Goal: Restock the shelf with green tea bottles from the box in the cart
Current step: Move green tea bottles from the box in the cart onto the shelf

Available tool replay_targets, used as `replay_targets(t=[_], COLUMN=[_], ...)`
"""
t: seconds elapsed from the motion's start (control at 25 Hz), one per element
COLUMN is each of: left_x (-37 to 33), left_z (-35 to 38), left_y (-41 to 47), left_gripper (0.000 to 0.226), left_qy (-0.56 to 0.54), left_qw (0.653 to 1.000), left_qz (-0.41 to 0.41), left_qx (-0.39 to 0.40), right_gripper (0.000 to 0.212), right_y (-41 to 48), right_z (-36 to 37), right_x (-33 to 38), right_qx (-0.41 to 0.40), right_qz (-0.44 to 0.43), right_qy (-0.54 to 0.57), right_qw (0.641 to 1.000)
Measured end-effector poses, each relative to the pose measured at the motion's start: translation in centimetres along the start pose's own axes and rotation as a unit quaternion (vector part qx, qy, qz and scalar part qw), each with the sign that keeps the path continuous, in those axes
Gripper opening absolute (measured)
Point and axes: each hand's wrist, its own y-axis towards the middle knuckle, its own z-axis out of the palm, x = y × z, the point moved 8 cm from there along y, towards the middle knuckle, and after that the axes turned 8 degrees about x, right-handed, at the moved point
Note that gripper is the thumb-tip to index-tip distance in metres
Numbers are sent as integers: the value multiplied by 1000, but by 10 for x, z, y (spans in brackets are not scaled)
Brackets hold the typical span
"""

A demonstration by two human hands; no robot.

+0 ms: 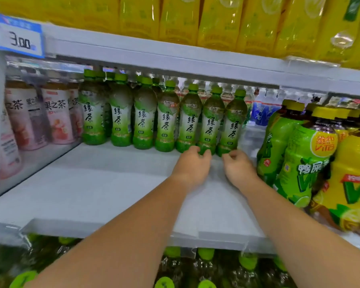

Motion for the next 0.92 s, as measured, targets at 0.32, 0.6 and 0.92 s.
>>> replay_targets(t=[0.32,0.6,0.92], left_x=[1,-19,-52], left_z=[-3,-15,-17], left_y=[-69,-135,-221], left_gripper=[48,44,46], left_qy=[-76,-61,-96], left_qw=[991,980,957], left_qz=[-51,-139,-230], left_qx=[100,131,148], right_gripper=[37,26,24], right_y=[-75,-144,-228], right_z=[-19,-45,-74], right_x=[-2,3,1], right_qx=[66,120,188], right_qz=[26,121,166], right_qy=[56,133,171], right_qw=[996,976,953])
